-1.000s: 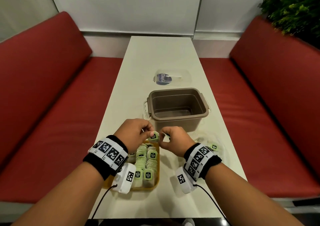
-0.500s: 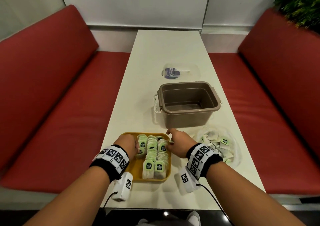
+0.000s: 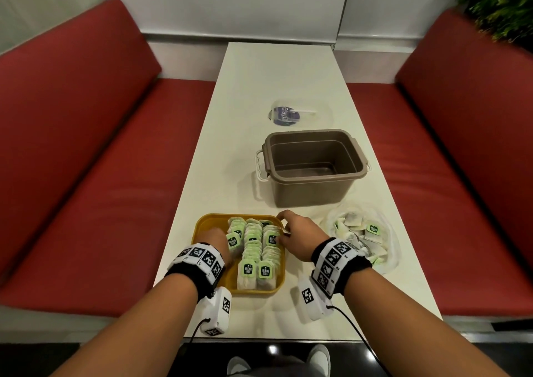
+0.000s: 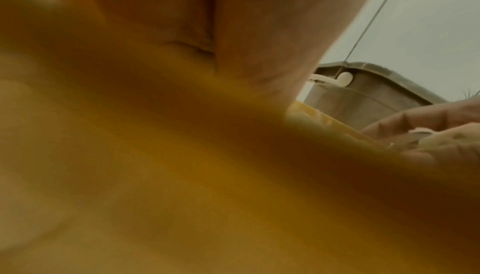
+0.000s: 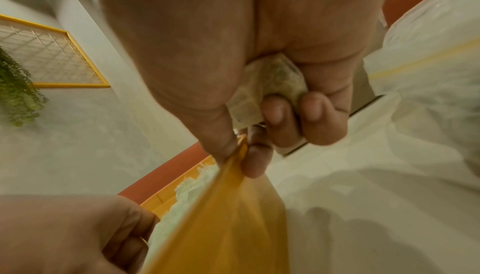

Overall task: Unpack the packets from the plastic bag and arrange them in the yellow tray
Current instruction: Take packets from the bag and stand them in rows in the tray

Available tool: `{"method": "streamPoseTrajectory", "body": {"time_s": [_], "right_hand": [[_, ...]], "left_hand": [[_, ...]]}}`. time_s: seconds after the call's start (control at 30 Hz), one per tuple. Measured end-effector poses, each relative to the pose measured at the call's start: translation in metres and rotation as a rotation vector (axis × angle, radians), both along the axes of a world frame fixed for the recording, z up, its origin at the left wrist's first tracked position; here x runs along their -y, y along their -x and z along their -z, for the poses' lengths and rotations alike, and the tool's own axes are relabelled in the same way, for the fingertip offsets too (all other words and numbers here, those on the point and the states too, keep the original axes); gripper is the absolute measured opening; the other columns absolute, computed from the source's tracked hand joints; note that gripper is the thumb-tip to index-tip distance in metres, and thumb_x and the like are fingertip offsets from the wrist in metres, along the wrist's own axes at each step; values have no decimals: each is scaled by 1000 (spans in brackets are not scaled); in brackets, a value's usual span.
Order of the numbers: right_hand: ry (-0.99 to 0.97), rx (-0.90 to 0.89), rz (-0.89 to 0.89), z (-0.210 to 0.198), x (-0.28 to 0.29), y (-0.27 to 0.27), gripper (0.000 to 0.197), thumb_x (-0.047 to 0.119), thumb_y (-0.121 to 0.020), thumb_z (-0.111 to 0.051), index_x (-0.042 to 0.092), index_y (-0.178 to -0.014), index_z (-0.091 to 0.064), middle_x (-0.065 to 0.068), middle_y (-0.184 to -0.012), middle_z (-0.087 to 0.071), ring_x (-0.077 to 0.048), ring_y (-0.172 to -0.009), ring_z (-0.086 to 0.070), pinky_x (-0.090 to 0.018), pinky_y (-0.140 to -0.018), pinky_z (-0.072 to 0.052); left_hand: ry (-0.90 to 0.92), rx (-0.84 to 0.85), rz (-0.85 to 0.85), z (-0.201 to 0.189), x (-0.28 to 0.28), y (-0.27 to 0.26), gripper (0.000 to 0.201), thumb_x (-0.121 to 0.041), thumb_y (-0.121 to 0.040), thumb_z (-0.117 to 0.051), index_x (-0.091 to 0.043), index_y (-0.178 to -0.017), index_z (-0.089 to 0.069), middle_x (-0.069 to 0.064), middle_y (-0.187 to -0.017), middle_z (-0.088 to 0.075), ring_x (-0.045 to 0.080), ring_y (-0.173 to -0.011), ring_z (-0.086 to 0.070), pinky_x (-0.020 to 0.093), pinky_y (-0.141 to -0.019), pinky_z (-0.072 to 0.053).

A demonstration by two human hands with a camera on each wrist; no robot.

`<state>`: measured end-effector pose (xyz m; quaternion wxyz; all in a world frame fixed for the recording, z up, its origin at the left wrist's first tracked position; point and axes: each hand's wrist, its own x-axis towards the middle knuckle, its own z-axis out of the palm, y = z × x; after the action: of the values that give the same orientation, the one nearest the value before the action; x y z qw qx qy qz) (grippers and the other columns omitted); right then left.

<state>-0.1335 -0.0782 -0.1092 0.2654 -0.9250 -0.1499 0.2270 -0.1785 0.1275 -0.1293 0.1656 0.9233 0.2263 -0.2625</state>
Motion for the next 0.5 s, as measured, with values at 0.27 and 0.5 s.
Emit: {"method": "streamPoseTrajectory", "body": {"time_s": [0.27,0.5], "right_hand": [[-9,-17,-13,0,1,-2,44,24,-93,-63,22,-134,-48,1,-102,-57,-19,-94,-56,-27,-80,-43],[-9,-4,-49,-2,3,-1,44,23,-93,-63,20,-135,-47,-8,-113,-63,-25,-103,-59,-28,-84,-44]], "left_hand": [[26,50,-147,17,1,-8,46,-21,-90,-60,-8,-132,-44,13,-120,-62,31,-106,-63,38,-84,-50],[40,101,-154,25,7,-8,26,-23,-93,-55,-9,-115,-55,12,-109,-66,32,-95,-64,34,-68,-46]]}}
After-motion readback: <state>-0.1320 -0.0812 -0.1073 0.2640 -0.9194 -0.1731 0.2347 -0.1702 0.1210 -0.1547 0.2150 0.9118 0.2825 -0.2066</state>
